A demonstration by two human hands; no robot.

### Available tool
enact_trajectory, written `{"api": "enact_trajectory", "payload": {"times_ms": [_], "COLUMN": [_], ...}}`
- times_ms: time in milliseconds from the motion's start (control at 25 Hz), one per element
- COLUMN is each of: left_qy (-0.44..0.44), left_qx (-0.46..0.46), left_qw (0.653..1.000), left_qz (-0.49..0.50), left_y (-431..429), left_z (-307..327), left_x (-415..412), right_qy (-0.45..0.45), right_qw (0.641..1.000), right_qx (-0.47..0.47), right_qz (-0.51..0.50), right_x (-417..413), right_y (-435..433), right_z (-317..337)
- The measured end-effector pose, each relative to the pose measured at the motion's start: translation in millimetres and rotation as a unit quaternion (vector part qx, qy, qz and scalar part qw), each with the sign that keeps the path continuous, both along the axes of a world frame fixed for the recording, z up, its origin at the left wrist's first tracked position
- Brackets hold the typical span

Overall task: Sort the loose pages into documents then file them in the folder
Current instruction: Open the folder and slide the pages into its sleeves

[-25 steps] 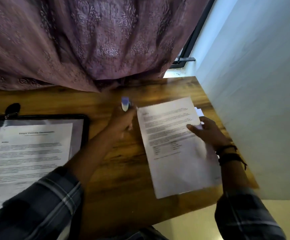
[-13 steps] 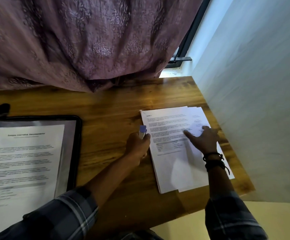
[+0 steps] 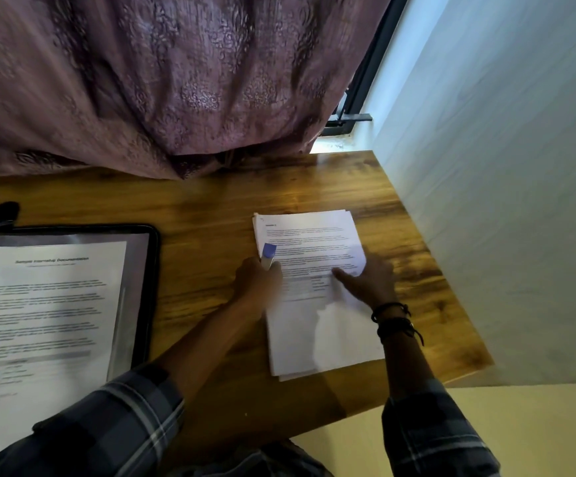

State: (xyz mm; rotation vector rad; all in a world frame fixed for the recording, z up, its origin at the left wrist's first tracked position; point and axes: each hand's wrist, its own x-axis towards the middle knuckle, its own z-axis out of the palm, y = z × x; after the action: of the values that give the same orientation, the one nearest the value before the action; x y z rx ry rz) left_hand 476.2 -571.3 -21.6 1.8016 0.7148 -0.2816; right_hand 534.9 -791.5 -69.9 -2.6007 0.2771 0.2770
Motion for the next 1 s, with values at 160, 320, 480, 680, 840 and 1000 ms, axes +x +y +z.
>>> {"api": "enact_trajectory", "payload": {"times_ms": [160, 320, 480, 680, 840, 1000], "left_qy": [-0.002, -0.016, -0.254, -0.415, -0.391, -0.343], "left_qx": [-0.045, -0.087, -0.102, -0.074, -0.026, -0.089], "left_qw": [0.999, 0.995, 0.96, 0.905, 0.917, 0.923], "left_qz": [0.029, 0.05, 0.058, 0.058, 0.07, 0.146], "left_y": [28.1, 55.6, 76.8, 96.8, 103.3, 106.8], "left_z": [-6.5, -5.7, 39.8, 66.4, 35.4, 43.0], "left_x": [-7.1, -32.8, -49.1, -57.7, -60.5, -62.4], "right_qy": [-0.011, -0.05, -0.196, -0.316, -0.236, -0.126], "right_qw": [0.993, 0.978, 0.927, 0.877, 0.899, 0.927], "right_qx": [0.116, 0.195, 0.306, 0.35, 0.356, 0.326], "right_qz": [0.015, 0.063, 0.092, 0.09, 0.1, 0.138], "right_x": [-23.8, -47.9, -58.3, -69.4, -82.7, -72.6], "right_y": [30.5, 46.0, 64.1, 88.1, 84.2, 74.8], "right_z": [24.0, 31.8, 81.4, 121.6, 78.3, 83.8]}}
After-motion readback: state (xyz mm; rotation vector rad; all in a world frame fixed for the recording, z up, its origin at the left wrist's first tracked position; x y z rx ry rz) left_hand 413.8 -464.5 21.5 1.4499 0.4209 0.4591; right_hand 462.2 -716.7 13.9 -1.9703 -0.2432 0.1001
